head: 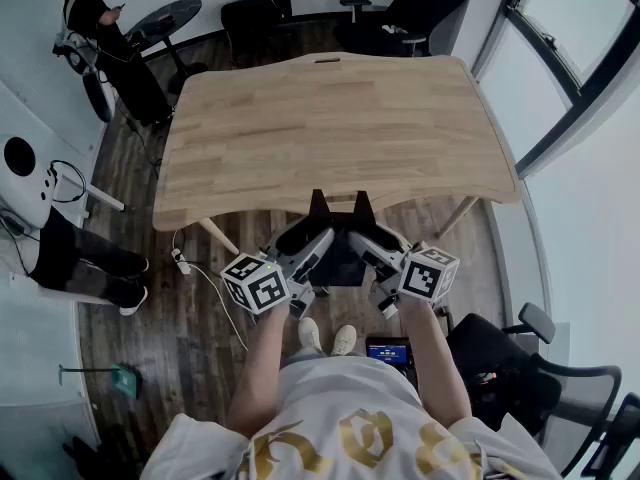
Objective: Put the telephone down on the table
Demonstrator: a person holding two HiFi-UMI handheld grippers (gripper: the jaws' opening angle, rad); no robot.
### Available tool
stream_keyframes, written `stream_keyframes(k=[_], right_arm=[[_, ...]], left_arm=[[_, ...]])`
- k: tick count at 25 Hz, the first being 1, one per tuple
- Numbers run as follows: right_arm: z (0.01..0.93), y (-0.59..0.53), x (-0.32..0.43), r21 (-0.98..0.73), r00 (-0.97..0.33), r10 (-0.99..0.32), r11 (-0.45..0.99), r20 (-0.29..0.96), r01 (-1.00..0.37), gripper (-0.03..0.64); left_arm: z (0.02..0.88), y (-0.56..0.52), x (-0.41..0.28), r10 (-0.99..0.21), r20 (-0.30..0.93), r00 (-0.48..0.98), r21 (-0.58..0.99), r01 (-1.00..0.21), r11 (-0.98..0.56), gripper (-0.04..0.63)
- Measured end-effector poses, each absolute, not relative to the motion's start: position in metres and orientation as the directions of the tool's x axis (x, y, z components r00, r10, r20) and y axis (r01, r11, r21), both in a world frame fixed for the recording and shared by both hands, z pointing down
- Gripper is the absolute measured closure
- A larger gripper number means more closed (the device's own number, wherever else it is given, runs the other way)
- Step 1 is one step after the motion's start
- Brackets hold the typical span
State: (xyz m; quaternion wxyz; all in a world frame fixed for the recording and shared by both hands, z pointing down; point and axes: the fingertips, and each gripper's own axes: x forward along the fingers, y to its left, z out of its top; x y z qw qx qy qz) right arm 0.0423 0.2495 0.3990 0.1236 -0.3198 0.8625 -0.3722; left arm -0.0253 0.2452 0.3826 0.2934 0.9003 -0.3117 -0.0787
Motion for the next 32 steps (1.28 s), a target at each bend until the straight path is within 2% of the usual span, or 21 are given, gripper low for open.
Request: stream_keyframes(k=[32], right_arm=[[0.391, 0.255, 0.056, -0.693, -0.777, -0.630, 0.558, 0.004, -0.456, 0.387]], left_arm=[[0.377, 0.253, -0.011, -0.594, 0.034, 0.804, 0.561, -0.507, -0.654, 0.383]])
